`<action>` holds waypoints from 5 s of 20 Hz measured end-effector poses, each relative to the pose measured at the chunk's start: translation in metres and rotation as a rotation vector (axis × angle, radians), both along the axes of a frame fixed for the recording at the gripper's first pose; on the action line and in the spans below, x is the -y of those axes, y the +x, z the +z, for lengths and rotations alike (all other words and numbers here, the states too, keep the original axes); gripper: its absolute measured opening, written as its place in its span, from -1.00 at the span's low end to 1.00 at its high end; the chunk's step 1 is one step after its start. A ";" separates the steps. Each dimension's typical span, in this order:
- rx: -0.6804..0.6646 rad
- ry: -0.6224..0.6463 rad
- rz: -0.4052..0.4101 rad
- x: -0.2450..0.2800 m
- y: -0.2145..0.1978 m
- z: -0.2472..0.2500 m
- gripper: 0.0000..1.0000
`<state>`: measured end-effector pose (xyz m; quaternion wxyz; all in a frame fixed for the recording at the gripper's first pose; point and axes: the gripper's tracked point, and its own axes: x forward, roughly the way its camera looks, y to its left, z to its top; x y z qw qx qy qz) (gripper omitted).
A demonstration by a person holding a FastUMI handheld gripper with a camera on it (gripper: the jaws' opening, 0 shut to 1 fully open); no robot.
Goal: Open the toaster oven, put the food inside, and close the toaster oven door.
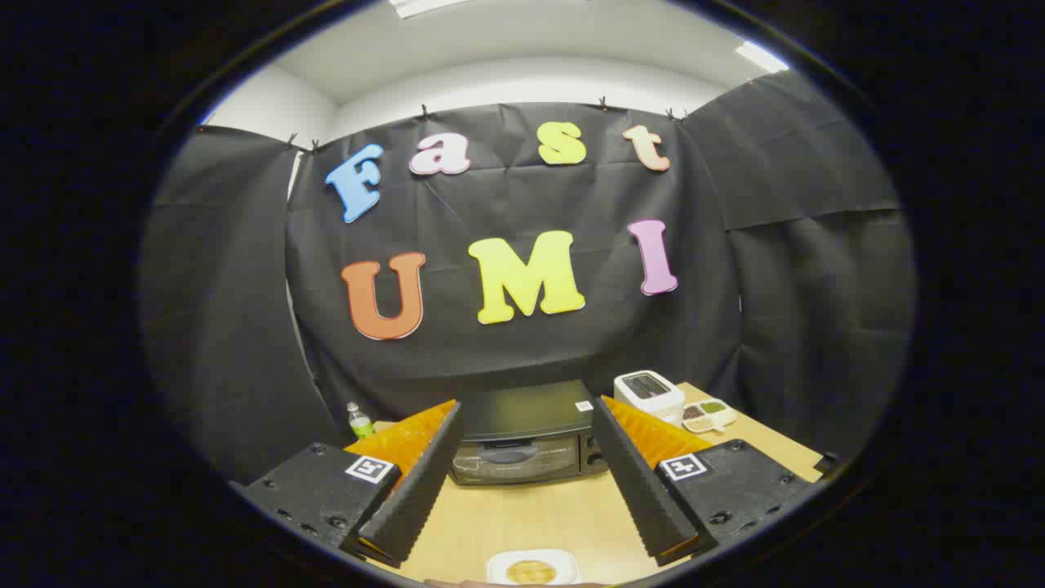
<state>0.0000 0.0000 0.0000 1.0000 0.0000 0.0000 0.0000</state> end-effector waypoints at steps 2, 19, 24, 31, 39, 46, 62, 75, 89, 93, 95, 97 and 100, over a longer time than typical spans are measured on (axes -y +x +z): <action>0.020 -0.023 0.006 -0.003 -0.003 0.003 1.00; 0.041 -0.075 0.029 -0.021 -0.002 -0.004 1.00; 0.053 -0.108 -0.010 -0.019 0.016 -0.011 1.00; 0.010 -0.098 0.003 -0.033 0.072 -0.039 1.00; -0.097 -0.080 -0.012 -0.036 0.147 -0.094 1.00; -0.164 -0.104 -0.009 -0.026 0.203 -0.140 1.00; -0.304 -0.179 -0.016 -0.037 0.262 -0.201 1.00; -0.352 -0.113 0.018 -0.029 0.219 -0.228 1.00; -0.569 -0.117 0.011 -0.011 0.139 -0.319 1.00; -0.708 -0.038 0.006 -0.005 0.131 -0.360 1.00; -0.646 -0.042 0.022 -0.004 0.142 -0.355 1.00; -0.661 -0.058 0.034 -0.006 0.135 -0.350 1.00; -0.648 -0.039 0.040 -0.005 0.125 -0.343 1.00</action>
